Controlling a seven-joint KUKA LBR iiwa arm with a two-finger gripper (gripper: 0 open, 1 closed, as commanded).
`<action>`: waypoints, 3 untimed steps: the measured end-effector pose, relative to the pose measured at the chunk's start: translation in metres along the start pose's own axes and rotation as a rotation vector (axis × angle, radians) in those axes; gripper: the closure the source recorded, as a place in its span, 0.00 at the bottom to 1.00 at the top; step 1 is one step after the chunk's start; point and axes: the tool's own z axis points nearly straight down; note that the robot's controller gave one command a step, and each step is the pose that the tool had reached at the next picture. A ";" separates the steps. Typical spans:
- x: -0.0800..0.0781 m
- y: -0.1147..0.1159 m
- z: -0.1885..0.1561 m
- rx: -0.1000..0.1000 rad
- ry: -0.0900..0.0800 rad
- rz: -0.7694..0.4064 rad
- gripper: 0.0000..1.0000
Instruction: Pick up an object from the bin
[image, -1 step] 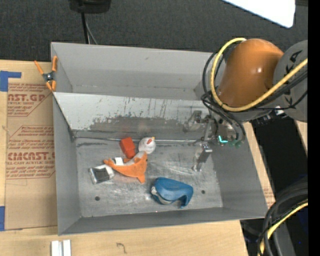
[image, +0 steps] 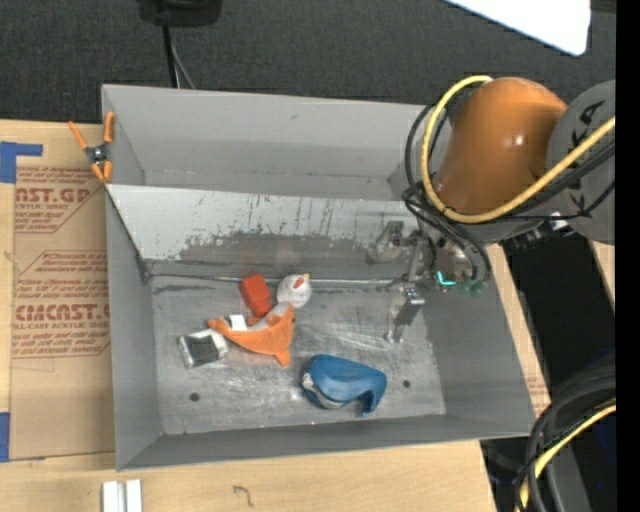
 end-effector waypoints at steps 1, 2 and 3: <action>0.025 -0.001 0.046 0.001 -0.006 -0.049 0.00; 0.064 -0.002 0.072 -0.001 0.007 -0.153 0.00; 0.033 0.002 0.155 -0.001 0.032 -0.229 1.00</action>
Offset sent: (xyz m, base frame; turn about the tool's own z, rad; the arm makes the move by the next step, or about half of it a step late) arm -0.0722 -0.0034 -0.0686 -0.1652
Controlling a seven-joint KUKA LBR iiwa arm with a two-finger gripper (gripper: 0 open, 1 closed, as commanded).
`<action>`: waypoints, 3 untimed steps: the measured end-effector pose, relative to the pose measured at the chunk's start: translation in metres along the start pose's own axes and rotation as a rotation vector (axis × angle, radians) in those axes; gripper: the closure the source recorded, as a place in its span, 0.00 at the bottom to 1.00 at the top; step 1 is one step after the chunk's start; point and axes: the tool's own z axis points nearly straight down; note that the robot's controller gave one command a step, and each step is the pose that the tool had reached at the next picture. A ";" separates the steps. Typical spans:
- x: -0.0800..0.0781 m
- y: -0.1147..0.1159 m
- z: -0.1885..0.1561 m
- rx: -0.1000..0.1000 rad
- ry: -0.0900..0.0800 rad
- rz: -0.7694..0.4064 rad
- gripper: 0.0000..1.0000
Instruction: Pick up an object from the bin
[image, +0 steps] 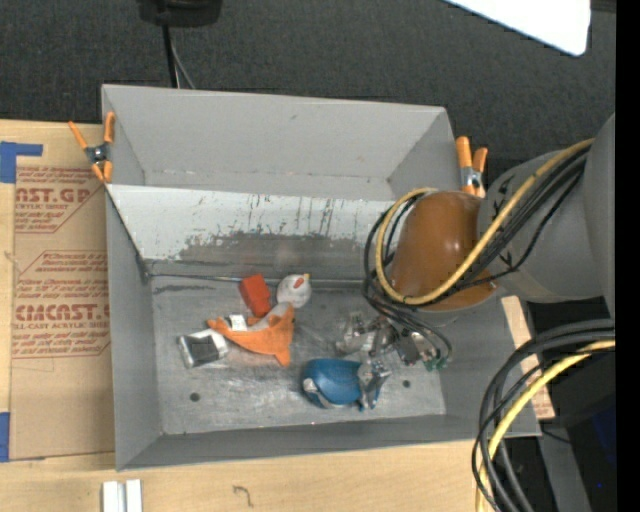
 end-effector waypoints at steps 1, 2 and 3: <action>0.000 0.000 0.000 0.000 0.000 0.000 1.00; 0.004 -0.011 -0.204 0.004 -0.029 -0.022 1.00; 0.005 -0.011 -0.204 0.004 -0.029 -0.022 1.00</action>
Offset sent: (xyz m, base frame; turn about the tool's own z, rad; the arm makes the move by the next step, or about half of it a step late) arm 0.0046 -0.0119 0.2059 -0.0211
